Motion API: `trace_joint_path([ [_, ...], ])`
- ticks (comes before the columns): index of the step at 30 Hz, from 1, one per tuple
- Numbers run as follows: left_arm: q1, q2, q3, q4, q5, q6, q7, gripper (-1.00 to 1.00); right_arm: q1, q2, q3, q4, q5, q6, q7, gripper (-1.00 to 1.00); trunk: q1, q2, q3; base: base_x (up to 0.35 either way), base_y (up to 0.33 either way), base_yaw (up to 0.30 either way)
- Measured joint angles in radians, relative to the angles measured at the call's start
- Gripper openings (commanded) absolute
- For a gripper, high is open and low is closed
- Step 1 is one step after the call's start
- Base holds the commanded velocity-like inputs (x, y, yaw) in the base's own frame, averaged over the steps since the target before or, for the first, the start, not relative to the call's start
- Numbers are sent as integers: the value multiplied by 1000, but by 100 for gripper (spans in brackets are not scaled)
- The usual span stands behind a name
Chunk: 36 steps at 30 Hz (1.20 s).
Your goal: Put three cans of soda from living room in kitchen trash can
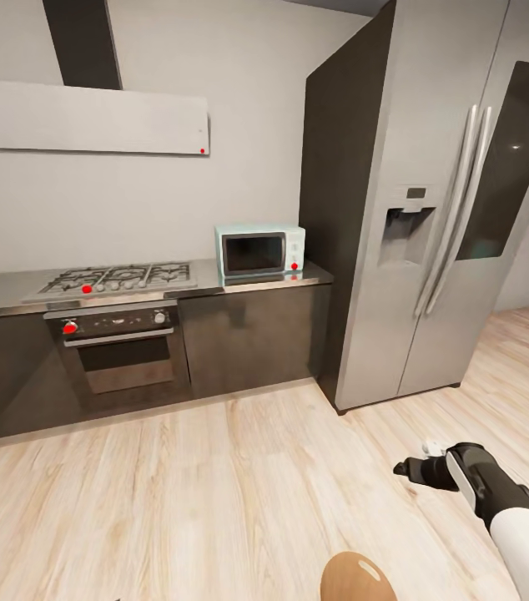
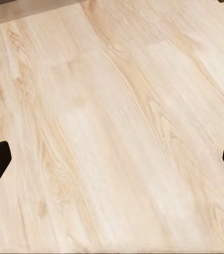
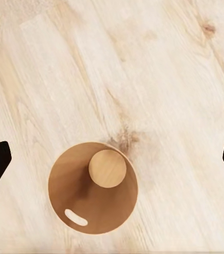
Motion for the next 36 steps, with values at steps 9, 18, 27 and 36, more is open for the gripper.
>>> trace_joint_path([
  [9,-30,-1,3,3,7,188,2,100,-7,14,5,0,6,1,-67,100,0,0,0,0,0,0],
  [18,-73,3,10,26,35,298,2,100,-12,22,1,-4,-5,-2,-122,100,0,0,0,0,0,0],
  [27,-77,14,11,-26,150,340,2,100,-62,27,5,-6,-2,1,-89,100,0,0,0,0,0,0],
  [36,-77,16,11,-35,154,352,0,100,-253,24,10,184,33,180,-112,100,0,0,0,0,0,0],
])
